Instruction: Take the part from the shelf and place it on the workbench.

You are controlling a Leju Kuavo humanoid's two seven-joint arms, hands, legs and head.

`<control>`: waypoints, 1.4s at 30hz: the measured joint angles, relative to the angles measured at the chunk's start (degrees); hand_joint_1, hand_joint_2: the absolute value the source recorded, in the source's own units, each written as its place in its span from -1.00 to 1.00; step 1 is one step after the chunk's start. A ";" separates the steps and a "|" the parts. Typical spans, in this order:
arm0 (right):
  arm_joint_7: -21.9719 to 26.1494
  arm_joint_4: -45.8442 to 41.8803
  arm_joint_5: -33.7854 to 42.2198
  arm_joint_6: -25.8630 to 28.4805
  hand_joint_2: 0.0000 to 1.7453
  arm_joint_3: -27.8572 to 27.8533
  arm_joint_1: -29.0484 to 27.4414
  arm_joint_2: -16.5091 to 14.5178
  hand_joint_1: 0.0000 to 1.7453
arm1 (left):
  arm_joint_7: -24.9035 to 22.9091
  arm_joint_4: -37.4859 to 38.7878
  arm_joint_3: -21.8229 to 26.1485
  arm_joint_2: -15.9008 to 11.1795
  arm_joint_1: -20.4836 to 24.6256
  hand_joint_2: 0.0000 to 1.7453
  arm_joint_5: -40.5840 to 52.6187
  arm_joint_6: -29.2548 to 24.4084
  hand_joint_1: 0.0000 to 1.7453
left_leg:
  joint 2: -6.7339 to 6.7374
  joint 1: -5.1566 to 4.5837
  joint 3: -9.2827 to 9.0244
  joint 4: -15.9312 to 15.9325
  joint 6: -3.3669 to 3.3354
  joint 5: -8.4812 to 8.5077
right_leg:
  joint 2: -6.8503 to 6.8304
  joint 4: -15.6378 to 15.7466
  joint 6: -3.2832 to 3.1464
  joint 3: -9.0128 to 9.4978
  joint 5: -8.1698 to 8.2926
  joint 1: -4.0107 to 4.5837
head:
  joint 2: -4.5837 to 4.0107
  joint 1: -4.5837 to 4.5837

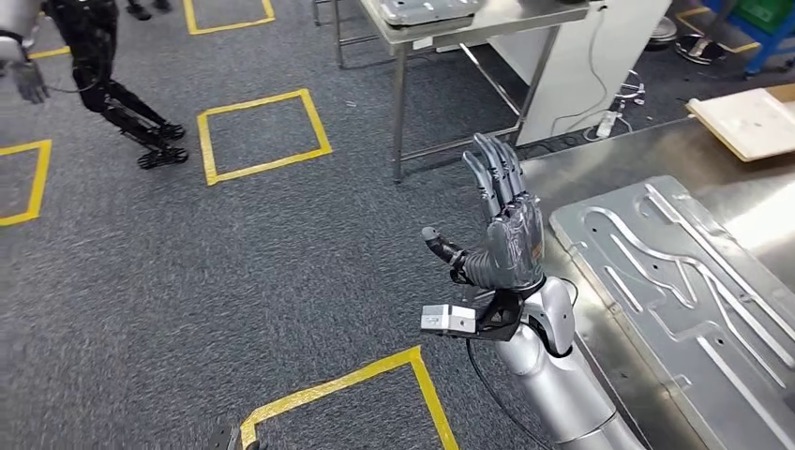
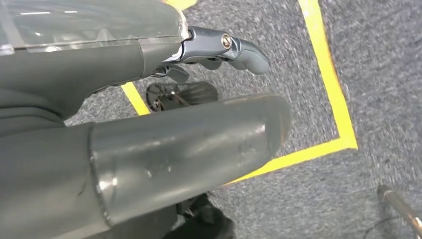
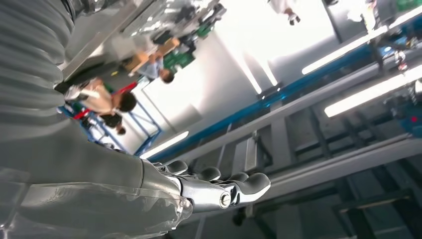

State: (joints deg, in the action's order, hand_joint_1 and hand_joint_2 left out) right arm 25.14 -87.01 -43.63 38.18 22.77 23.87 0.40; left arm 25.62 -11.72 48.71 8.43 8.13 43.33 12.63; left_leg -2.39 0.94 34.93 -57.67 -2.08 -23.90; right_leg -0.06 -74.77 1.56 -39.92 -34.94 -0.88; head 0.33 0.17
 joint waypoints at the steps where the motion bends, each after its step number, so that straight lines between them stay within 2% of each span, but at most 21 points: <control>1: 0.00 0.04 0.02 0.01 1.00 -0.01 -0.04 0.02 -1.00 | -0.03 0.00 0.02 0.00 -0.05 -1.00 -0.01 0.05 -1.00 | -0.81 0.01 0.01 -0.12 0.02 -0.01 | 0.10 1.24 -0.08 0.49 1.43 -0.03 | 0.00 -0.01; 4: 0.00 0.04 0.03 0.07 1.00 -0.02 0.06 0.05 -1.00 | -0.05 0.00 0.05 0.06 -0.02 -1.00 -0.03 0.22 -1.00 | -3.07 -0.01 0.22 -0.76 0.45 -0.14 | 2.89 12.08 -0.52 5.38 6.89 -0.33 | 0.00 0.00; 6: 0.02 0.03 0.03 0.12 1.00 -0.03 0.07 0.03 -1.00 | -0.05 0.00 0.06 0.10 0.08 -1.00 -0.05 0.29 -1.00 | -4.20 0.04 0.72 -0.95 1.13 -0.02 | 4.41 15.27 -0.65 6.68 7.48 -0.34 | 0.00 0.02; 8: 0.03 0.02 0.03 0.14 1.00 -0.04 0.16 -0.02 -1.00 | -0.07 0.00 0.09 0.08 -0.07 -1.00 -0.10 0.38 -1.00 | -5.02 0.19 1.09 -0.80 1.94 0.22 | 3.32 15.61 -1.05 6.82 7.69 -0.25 | 0.00 0.02; 10: 0.03 0.02 0.03 0.15 1.00 -0.03 0.33 -0.09 -1.00 | -0.11 0.00 0.13 0.04 -0.26 -1.00 -0.14 0.51 -1.00 | -2.89 0.05 1.82 -2.21 2.52 -0.63 | 1.90 16.23 -1.87 7.26 7.99 -0.37 | 0.00 0.07; 12: 0.04 0.06 0.02 0.17 1.00 -0.03 0.38 -0.14 -1.00 | -0.19 0.00 0.14 0.03 -0.12 -1.00 -0.18 0.66 -1.00 | 0.56 -0.08 4.39 -7.74 2.83 -3.64 | 0.26 16.59 -2.50 7.56 8.05 -0.29 | 0.00 0.17; 14: 0.07 0.26 -0.01 0.18 1.00 -0.04 0.33 -0.14 -1.00 | -0.30 0.00 0.14 0.08 0.03 -1.00 -0.19 0.79 -1.00 | 1.73 0.06 7.80 -14.94 3.09 -6.69 | -1.48 16.55 -2.80 7.58 7.90 -0.05 | 0.00 0.21; 15: 0.08 0.40 -0.04 0.18 1.00 -0.03 0.31 -0.14 -1.00 | -0.35 0.00 0.14 0.11 -0.01 -1.00 -0.19 0.83 -1.00 | 1.90 0.12 8.61 -16.72 3.17 -7.00 | -2.30 16.50 -2.80 7.59 7.81 0.02 | 0.00 0.22; 17: 0.11 0.61 -0.10 0.17 1.00 -0.03 0.31 -0.14 -1.00 | -0.40 0.00 0.14 0.14 -0.17 -1.00 -0.19 0.84 -1.00 | 2.40 0.19 6.94 -13.87 3.12 -4.71 | -3.76 16.33 -2.64 7.68 7.55 0.07 | 0.00 0.22; 19: 0.14 0.67 -0.14 0.17 1.00 -0.03 0.38 -0.13 -1.00 | -0.39 0.00 0.14 0.14 -0.14 -1.00 -0.19 0.83 -1.00 | 4.73 -0.19 2.66 -6.00 2.59 -1.68 | -5.03 16.09 -2.22 7.87 7.12 0.26 | 0.00 0.22; 21: 0.15 0.70 -0.16 0.17 1.00 -0.04 0.47 -0.14 -1.00 | -0.38 0.00 0.15 0.14 -0.01 -1.00 -0.19 0.84 -1.00 | 6.36 -0.73 0.46 -1.58 1.80 -0.72 | -6.09 15.96 -1.66 8.04 6.80 0.59 | 0.00 0.19; 23: 0.15 0.75 -0.23 0.17 1.00 -0.04 0.55 -0.15 -1.00 | -0.38 0.00 0.20 0.13 -0.08 -1.00 -0.20 0.85 -1.00 | 5.36 -0.93 0.54 -1.17 1.13 -0.73 | -7.18 16.14 -1.08 8.31 6.67 0.74 | 0.00 0.17; 24: 0.15 0.78 -0.28 0.17 1.00 -0.04 0.62 -0.16 -1.00 | -0.37 0.00 0.25 0.14 -0.20 -1.00 -0.20 0.84 -1.00 | 4.73 -0.84 0.47 -0.92 0.83 -0.60 | -7.10 16.05 -0.73 8.47 6.41 0.62 | 0.00 0.17; 26: 0.15 0.85 -0.38 0.19 1.00 -0.04 0.79 -0.15 -1.00 | -0.34 0.00 0.33 0.14 -0.22 -1.00 -0.21 0.83 -1.00 | 3.48 -0.57 0.24 -0.39 0.12 -0.27 | -4.54 13.54 -0.20 7.58 4.47 0.32 | 0.00 0.16; 28: 0.16 0.99 -0.45 0.20 1.00 -0.04 0.73 -0.10 -1.00 | -0.31 0.00 0.34 0.17 -0.02 -1.00 -0.21 0.84 -1.00 | 2.20 -0.52 0.23 -0.27 -0.36 -0.11 | -1.21 6.71 0.00 4.28 0.89 0.15 | 0.00 0.15; 29: 0.16 1.10 -0.48 0.20 1.00 -0.04 0.61 -0.08 -1.00 | -0.31 0.00 0.35 0.19 0.06 -1.00 -0.21 0.84 -1.00 | 1.45 -0.55 0.27 -0.31 -0.48 -0.09 | -0.50 3.00 0.03 2.34 -0.47 0.16 | 0.00 0.14; 31: 0.15 1.35 -0.51 0.20 1.00 -0.04 0.44 -0.03 -1.00 | -0.31 0.00 0.38 0.22 0.03 -1.00 -0.21 0.85 -1.00 | -0.21 -0.62 0.27 -0.45 -0.53 -0.10 | -0.02 0.30 0.00 0.46 0.00 0.15 | 0.00 0.15; 34: 0.16 1.46 -0.56 0.20 1.00 -0.04 0.62 0.03 -1.00 | -0.31 0.00 0.42 0.27 0.00 -1.00 -0.21 0.93 -1.00 | -2.66 -0.68 0.26 -0.83 -0.30 -0.24 | 2.39 9.67 -0.58 3.94 6.38 0.07 | 0.00 0.16; 37: 0.17 1.45 -0.58 0.21 1.00 -0.04 0.88 0.03 -1.00 | -0.33 0.00 0.43 0.39 0.18 -1.00 -0.21 1.01 -1.00 | -4.60 -0.49 0.84 -1.04 0.48 -0.13 | 5.01 15.43 -1.04 6.21 7.91 0.06 | 0.00 0.15; 39: 0.17 1.44 -0.58 0.21 1.00 -0.04 1.11 0.00 -1.00 | -0.35 0.00 0.44 0.38 0.07 -1.00 -0.20 1.02 -1.00 | -5.50 -0.23 1.09 -0.90 1.24 0.02 | 3.74 16.03 -1.36 6.61 8.07 0.07 | 0.00 0.14; 42: 0.17 1.40 -0.58 0.21 1.00 -0.04 1.41 -0.07 -1.00 | -0.38 0.00 0.45 0.32 0.06 -1.00 -0.20 1.01 -1.00 | -1.76 -0.46 3.11 -5.32 1.90 -2.59 | 1.29 17.15 -2.23 7.62 8.35 -0.24 | 0.00 0.22</control>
State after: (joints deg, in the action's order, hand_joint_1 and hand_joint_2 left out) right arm 25.31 -85.60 -44.22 38.39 22.73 25.28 0.33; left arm 25.24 -11.72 49.16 8.75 8.19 43.13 13.64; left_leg -4.15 0.48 38.03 -62.99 -0.18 -26.49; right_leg 1.23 -57.62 -0.67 -32.30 -26.60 -1.11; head 0.33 0.39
